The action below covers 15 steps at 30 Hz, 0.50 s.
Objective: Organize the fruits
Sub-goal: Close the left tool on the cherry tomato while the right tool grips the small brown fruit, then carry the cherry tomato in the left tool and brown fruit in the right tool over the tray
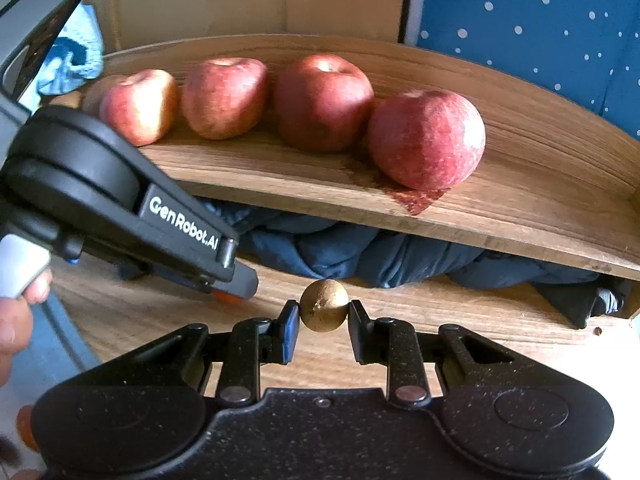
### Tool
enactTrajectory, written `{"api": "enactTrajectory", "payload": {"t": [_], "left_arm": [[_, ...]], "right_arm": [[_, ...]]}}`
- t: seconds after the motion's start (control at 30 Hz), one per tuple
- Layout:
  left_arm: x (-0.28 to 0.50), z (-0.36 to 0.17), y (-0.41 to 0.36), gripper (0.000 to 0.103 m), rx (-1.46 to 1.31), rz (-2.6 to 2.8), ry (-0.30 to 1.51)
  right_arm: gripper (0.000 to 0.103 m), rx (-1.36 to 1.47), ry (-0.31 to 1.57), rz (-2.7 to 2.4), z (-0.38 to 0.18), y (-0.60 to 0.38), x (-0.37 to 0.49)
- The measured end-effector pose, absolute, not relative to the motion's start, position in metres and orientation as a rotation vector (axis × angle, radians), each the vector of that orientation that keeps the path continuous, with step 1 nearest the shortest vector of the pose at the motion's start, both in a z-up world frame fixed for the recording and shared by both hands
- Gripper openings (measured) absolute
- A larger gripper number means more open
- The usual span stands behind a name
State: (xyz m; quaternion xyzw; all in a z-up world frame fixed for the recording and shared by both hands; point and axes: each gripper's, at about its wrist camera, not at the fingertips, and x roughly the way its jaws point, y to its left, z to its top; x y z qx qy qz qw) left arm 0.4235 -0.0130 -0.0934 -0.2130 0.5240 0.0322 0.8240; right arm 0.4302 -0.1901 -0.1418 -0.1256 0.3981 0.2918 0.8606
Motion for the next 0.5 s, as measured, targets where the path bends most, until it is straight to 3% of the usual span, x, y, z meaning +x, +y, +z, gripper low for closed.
{"api": "enactTrajectory", "payload": {"t": [0.5], "left_arm": [[0.376,-0.070,0.001,0.026,-0.475,0.146,1.064]], "right_arm": [[0.028,-0.279,0.792,0.724,-0.122,-0.183,0.383]]}}
